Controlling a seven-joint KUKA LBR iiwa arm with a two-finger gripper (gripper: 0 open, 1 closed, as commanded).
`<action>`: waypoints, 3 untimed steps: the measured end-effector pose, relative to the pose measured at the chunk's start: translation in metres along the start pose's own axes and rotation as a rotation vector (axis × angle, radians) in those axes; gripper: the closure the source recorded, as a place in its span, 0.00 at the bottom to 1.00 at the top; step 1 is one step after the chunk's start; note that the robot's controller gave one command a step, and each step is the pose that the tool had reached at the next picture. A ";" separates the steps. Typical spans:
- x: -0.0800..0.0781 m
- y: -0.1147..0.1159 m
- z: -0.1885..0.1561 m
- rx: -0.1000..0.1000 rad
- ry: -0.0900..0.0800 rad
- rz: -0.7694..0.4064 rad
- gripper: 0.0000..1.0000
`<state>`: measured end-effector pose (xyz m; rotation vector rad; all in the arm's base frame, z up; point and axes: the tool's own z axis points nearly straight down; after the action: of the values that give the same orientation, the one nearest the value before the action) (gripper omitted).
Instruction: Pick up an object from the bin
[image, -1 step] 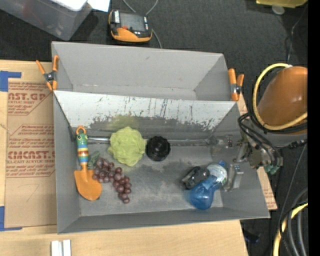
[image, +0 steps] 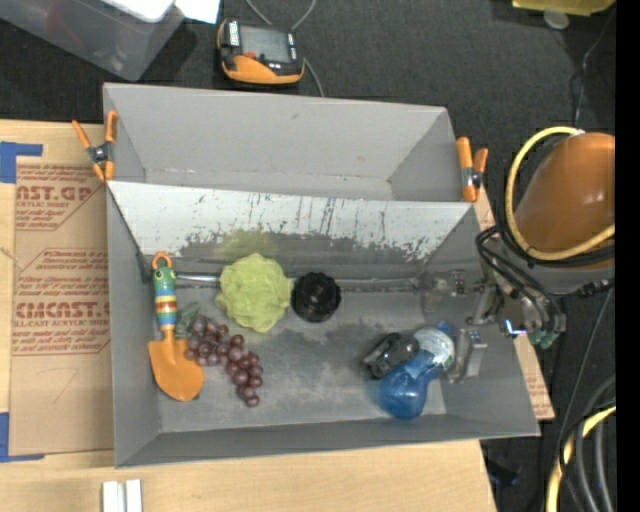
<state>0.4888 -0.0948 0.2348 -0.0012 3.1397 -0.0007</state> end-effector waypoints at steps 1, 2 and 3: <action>-0.010 0.022 0.095 -0.001 -0.003 0.061 0.00; 0.000 0.035 0.086 0.001 -0.009 0.084 1.00; 0.000 0.035 0.086 0.002 -0.009 0.084 1.00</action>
Offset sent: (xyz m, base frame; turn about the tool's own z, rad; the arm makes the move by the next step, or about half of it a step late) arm 0.0002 0.0339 -0.0860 0.0853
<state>0.4892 -0.0601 0.1483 0.1307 3.1281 -0.0030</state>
